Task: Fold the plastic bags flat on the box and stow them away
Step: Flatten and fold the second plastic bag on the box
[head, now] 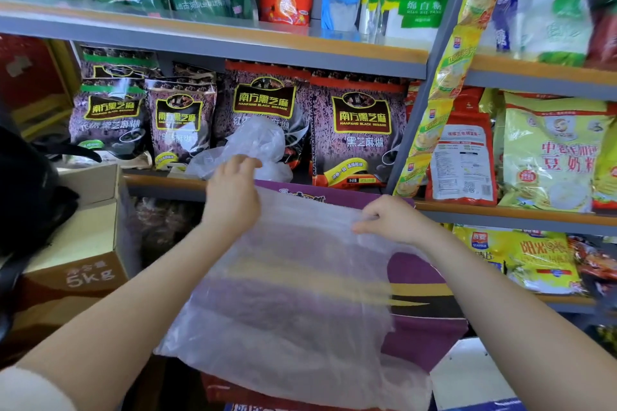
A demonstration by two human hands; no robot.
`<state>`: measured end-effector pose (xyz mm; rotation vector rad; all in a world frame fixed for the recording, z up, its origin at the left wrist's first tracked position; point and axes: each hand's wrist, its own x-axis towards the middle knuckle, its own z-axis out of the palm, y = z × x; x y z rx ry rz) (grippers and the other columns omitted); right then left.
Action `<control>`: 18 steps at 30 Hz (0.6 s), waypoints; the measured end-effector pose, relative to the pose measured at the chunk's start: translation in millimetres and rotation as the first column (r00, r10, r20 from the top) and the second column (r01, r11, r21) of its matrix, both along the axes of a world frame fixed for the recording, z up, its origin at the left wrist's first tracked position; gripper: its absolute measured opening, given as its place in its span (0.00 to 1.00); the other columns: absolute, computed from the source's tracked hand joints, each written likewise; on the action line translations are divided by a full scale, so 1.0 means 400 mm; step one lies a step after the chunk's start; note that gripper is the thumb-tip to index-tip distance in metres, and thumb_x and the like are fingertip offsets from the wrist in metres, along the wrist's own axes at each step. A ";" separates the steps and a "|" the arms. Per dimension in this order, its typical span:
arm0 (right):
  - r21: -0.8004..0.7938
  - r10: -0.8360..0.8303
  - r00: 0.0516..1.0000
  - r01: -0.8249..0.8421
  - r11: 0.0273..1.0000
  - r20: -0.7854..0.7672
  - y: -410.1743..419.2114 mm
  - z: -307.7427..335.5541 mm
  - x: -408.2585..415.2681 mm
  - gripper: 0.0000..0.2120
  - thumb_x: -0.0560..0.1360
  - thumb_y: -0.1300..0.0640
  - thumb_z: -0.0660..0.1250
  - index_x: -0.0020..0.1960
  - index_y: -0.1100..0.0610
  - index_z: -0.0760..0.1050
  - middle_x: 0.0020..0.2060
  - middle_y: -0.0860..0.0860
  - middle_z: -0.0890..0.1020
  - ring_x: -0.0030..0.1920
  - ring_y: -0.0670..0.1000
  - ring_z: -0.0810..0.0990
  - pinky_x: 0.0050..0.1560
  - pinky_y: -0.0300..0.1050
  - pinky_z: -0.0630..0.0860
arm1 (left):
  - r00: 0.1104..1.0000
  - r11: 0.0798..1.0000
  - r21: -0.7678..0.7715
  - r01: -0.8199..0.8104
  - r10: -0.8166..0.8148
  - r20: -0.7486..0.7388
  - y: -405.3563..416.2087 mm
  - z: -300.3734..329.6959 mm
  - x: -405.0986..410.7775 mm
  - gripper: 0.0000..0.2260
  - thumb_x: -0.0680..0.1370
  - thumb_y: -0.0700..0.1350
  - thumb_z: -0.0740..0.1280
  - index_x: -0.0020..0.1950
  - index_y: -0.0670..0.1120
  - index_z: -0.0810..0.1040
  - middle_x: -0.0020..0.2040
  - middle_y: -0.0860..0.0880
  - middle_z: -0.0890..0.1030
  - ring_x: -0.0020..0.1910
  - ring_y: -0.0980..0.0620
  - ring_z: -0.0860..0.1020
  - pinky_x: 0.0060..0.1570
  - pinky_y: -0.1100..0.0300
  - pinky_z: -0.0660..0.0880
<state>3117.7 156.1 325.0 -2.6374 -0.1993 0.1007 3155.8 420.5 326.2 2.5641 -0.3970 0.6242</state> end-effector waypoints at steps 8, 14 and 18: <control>-0.063 0.054 0.993 -0.061 0.996 -0.108 -0.013 -0.025 0.054 0.20 0.72 0.54 0.69 0.29 0.53 0.61 0.29 0.50 0.63 0.33 0.48 0.62 0.35 0.45 0.57 | 0.890 0.944 0.095 0.317 -0.262 -0.374 -0.207 -0.126 -0.067 0.20 0.81 0.50 0.50 0.71 0.43 0.63 0.75 0.43 0.58 0.73 0.45 0.57 0.70 0.53 0.55; 0.038 0.041 0.974 -0.034 0.999 -0.222 -0.125 -0.031 0.004 0.14 0.74 0.59 0.69 0.30 0.53 0.71 0.28 0.46 0.72 0.31 0.43 0.68 0.36 0.40 0.65 | 0.888 0.881 0.381 0.279 -0.085 -0.453 -0.166 -0.155 -0.063 0.41 0.65 0.73 0.38 0.75 0.58 0.47 0.77 0.51 0.45 0.76 0.50 0.45 0.72 0.45 0.43; -0.110 -0.023 0.968 -0.005 0.994 -0.250 -0.159 -0.029 -0.003 0.11 0.73 0.59 0.69 0.33 0.58 0.75 0.29 0.49 0.73 0.32 0.46 0.70 0.37 0.42 0.67 | 0.865 0.893 0.391 0.223 0.004 -0.502 -0.135 -0.138 -0.063 0.57 0.47 0.83 0.34 0.74 0.60 0.44 0.77 0.52 0.42 0.75 0.48 0.43 0.72 0.42 0.42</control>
